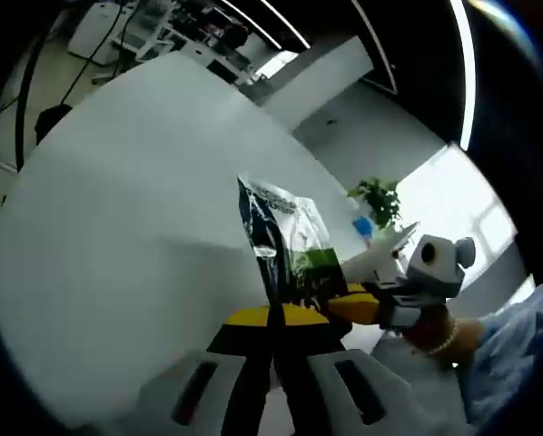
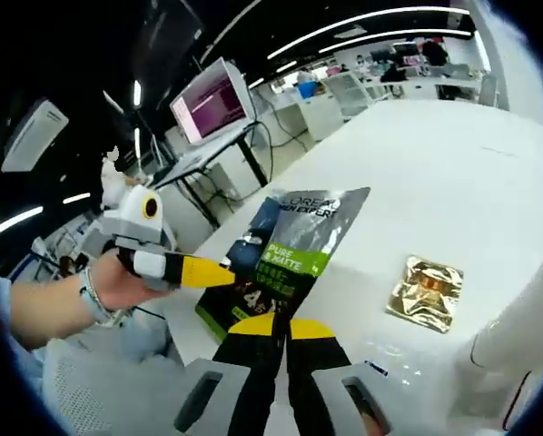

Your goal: Arrange the skincare products in the storage area until every visible bottle or jar stands upright without overlapping.

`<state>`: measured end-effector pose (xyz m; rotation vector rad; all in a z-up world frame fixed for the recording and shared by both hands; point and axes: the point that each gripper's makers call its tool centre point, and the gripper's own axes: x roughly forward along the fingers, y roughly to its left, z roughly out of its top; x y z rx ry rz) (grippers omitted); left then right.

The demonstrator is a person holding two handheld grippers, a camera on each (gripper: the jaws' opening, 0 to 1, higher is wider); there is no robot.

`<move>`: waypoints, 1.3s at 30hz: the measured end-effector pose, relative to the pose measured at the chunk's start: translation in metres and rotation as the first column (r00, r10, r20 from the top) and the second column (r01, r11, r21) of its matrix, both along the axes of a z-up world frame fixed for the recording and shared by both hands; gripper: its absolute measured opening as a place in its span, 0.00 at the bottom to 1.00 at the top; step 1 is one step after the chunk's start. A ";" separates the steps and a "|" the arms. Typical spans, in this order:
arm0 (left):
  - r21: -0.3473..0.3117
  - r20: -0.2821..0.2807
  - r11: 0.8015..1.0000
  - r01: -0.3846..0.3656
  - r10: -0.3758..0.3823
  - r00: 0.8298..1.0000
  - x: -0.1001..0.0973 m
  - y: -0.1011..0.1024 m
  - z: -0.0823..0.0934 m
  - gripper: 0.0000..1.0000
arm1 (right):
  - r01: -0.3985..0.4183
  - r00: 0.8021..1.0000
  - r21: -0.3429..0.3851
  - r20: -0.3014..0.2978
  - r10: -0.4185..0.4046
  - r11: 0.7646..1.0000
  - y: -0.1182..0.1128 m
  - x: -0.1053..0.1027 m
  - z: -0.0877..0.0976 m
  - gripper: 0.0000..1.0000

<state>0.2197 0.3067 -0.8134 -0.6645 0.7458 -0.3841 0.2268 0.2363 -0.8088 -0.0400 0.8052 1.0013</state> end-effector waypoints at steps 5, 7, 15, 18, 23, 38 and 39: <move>0.100 -0.029 0.995 0.006 -0.003 1.000 0.005 0.001 -0.014 0.00 | 0.007 0.999 -0.064 0.043 -0.004 0.998 0.002 0.006 -0.015 0.00; 0.125 -0.030 0.992 0.013 -0.009 1.000 0.006 0.001 -0.018 0.00 | 0.011 0.999 -0.072 0.036 -0.008 0.997 0.001 0.007 -0.020 0.00; 0.159 -0.053 0.987 0.017 -0.008 0.999 0.005 0.000 -0.029 0.00 | 0.020 0.999 -0.103 0.046 -0.015 0.995 -0.004 0.005 -0.029 0.00; 0.159 -0.056 0.987 0.007 0.002 0.998 0.006 0.001 -0.029 0.00 | 0.023 0.999 -0.108 0.047 -0.018 0.994 -0.005 0.007 -0.031 0.00; 0.152 -0.062 0.988 -0.006 0.015 0.998 0.007 0.003 -0.029 0.00 | 0.023 1.000 -0.106 0.021 -0.021 0.994 -0.008 0.007 -0.033 0.01; 0.185 -0.044 0.983 0.002 0.007 0.999 0.002 0.006 -0.023 0.10 | -0.008 1.000 -0.114 0.019 0.010 0.993 -0.014 0.001 -0.029 0.03; 0.189 -0.044 0.982 0.005 0.004 0.999 0.002 0.007 -0.023 0.10 | -0.008 1.000 -0.119 0.020 0.010 0.993 -0.016 0.001 -0.029 0.03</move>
